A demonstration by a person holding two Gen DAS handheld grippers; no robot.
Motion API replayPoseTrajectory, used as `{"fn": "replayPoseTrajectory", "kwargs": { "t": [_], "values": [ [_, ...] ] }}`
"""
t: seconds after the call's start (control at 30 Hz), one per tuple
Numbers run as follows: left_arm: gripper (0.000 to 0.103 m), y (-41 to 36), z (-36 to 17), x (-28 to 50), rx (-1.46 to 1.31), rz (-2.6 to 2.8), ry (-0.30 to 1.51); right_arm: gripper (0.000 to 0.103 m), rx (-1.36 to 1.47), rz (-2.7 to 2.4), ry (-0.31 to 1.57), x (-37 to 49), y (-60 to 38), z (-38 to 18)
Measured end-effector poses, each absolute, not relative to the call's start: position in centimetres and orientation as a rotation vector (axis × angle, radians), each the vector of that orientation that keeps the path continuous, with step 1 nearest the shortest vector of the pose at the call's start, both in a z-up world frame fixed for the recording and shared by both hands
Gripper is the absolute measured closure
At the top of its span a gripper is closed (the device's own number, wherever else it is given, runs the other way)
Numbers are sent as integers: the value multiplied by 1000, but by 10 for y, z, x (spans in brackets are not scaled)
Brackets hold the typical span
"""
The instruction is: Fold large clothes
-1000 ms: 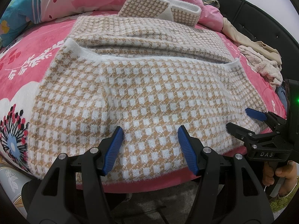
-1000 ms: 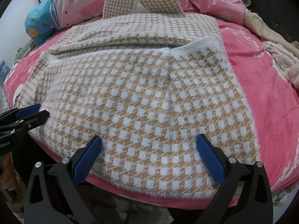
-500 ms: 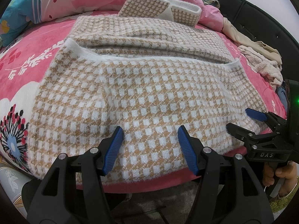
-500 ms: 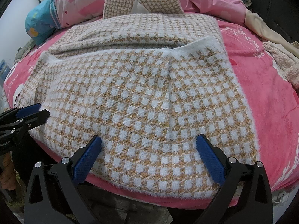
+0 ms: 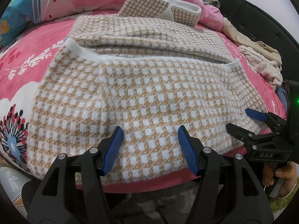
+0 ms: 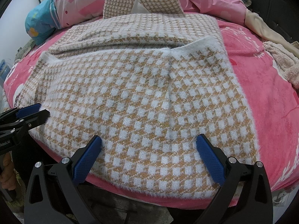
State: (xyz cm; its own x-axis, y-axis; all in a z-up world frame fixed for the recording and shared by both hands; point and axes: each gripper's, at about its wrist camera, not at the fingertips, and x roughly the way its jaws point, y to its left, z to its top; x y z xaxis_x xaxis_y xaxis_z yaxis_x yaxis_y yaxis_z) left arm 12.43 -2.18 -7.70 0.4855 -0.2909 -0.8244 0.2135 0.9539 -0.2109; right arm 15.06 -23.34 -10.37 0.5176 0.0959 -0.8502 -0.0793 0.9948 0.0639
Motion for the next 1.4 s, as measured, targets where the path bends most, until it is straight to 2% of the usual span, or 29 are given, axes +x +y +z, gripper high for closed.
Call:
{"fn": "replayPoseTrajectory", "kwargs": {
  "t": [0.87,1.17,1.4],
  "values": [
    [43,-19,-72,129,-114,-331,1012,5,33,134,1019,151,-241,-101],
    [37,-2,-32,143,-144,-343,934,5,161,207,952,146,-275,-64],
    [36,20,17,186,-147,-344,868,5,158,262,851,174,-285,-6]
  ]
}}
